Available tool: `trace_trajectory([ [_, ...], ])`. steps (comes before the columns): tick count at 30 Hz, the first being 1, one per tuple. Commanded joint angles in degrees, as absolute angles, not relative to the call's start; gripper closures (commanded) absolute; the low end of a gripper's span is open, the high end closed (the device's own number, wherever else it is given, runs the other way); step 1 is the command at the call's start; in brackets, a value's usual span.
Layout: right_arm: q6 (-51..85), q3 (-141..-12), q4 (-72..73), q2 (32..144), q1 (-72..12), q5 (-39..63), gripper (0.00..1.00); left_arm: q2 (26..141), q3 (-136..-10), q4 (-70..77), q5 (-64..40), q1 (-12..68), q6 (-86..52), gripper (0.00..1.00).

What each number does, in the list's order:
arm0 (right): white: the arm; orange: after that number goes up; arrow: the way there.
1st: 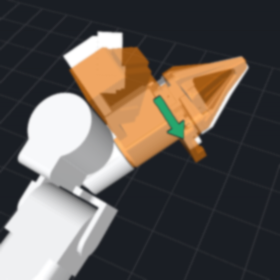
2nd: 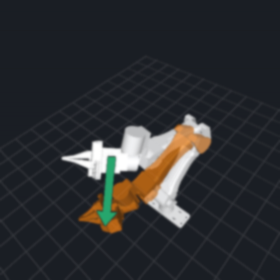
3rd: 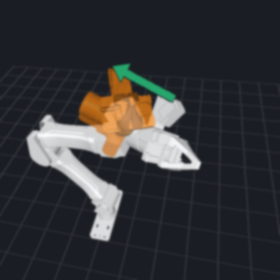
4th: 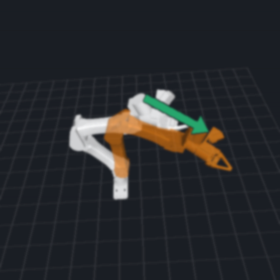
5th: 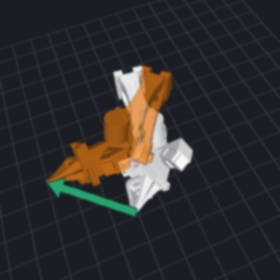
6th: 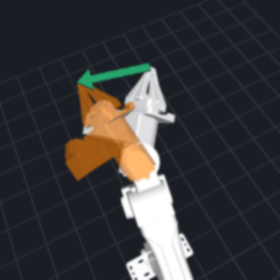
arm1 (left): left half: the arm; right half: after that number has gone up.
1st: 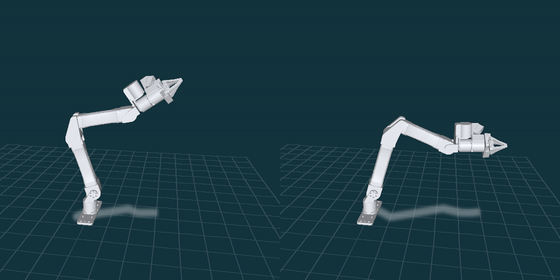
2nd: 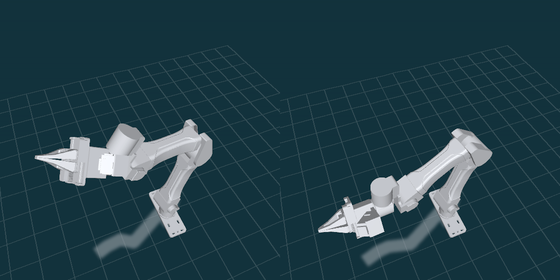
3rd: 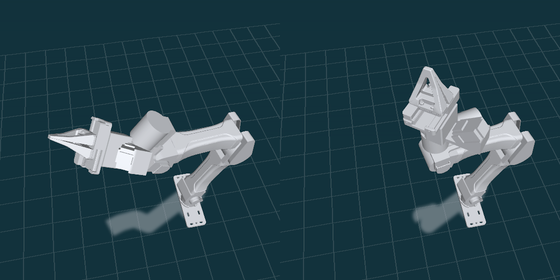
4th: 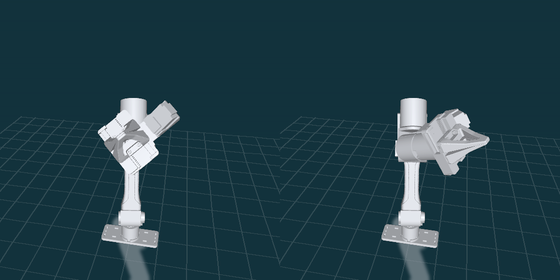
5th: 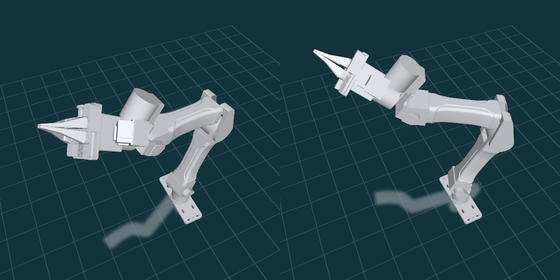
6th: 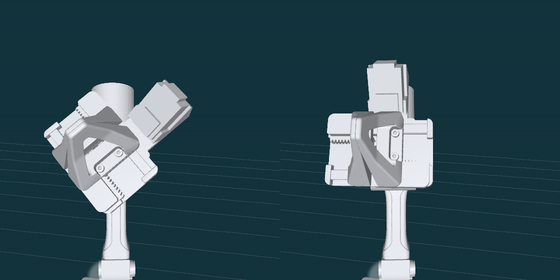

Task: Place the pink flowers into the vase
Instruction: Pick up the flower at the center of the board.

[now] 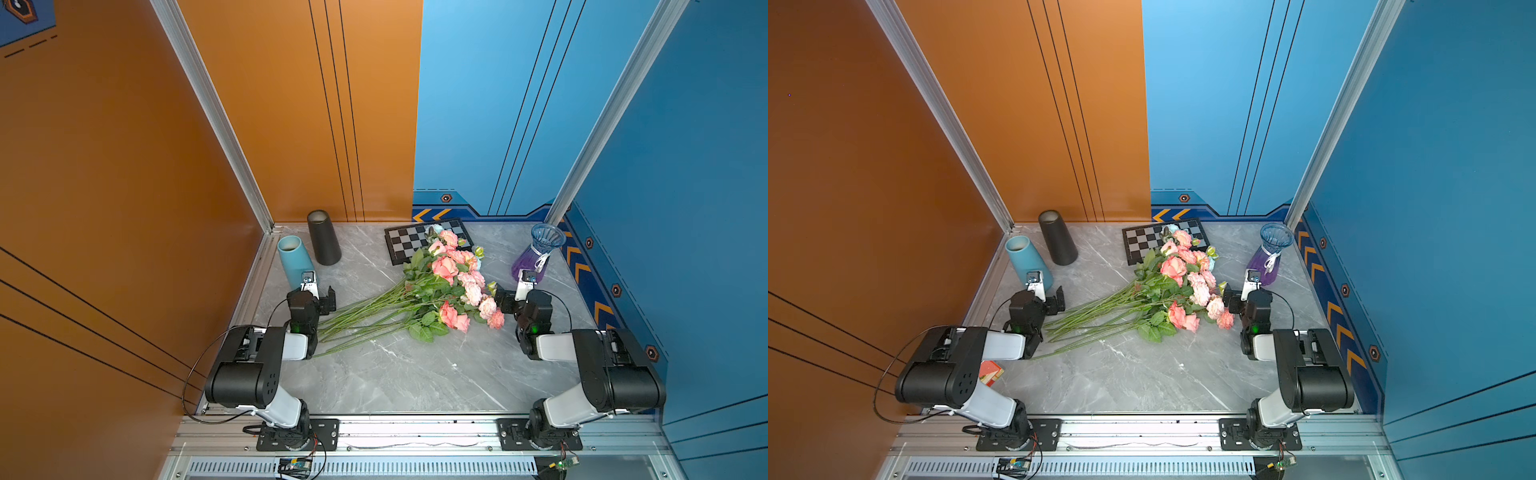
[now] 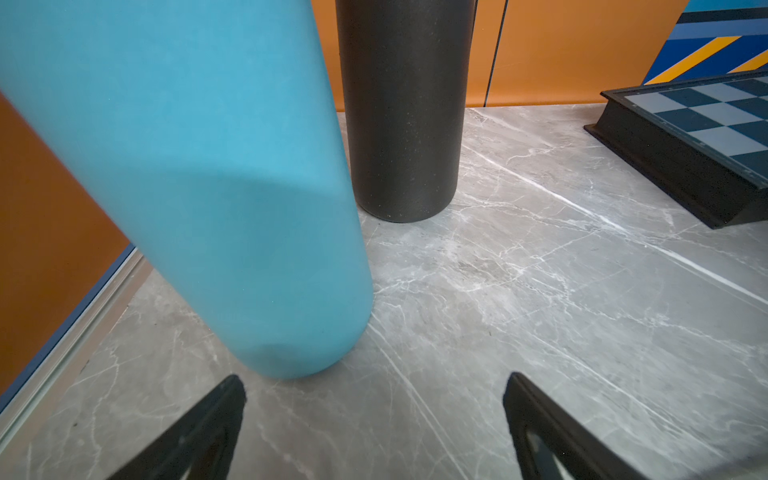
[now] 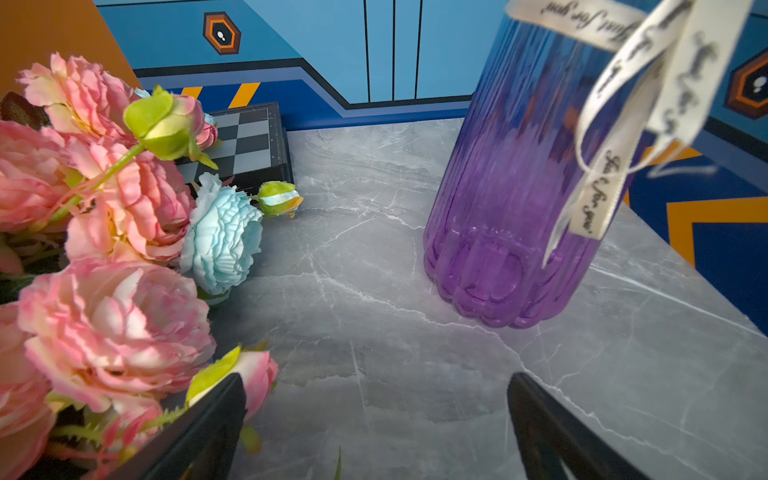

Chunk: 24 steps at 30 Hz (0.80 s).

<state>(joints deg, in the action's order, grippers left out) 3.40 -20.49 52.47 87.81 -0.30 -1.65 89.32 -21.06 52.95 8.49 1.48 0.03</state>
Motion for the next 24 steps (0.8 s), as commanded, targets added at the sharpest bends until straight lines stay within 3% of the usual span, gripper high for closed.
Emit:
trace_trajectory([
  [1,3.3,-21.4,51.9,88.5,0.0,-0.8,0.00,89.6,-21.7,53.2,8.2,1.6,0.5,0.01],
  [6,3.2,-21.4,51.8,88.5,-0.3,-1.7,0.00,89.6,-21.6,53.1,7.5,1.1,0.4,0.01],
  [8,3.2,-21.4,51.8,88.5,-0.4,-2.4,0.00,88.9,-20.8,53.4,1.1,-1.4,-1.3,0.01],
  [24,3.5,-22.4,49.5,88.1,-1.1,-6.0,0.00,89.6,-21.5,53.4,-2.5,-2.1,-0.4,0.02],
])
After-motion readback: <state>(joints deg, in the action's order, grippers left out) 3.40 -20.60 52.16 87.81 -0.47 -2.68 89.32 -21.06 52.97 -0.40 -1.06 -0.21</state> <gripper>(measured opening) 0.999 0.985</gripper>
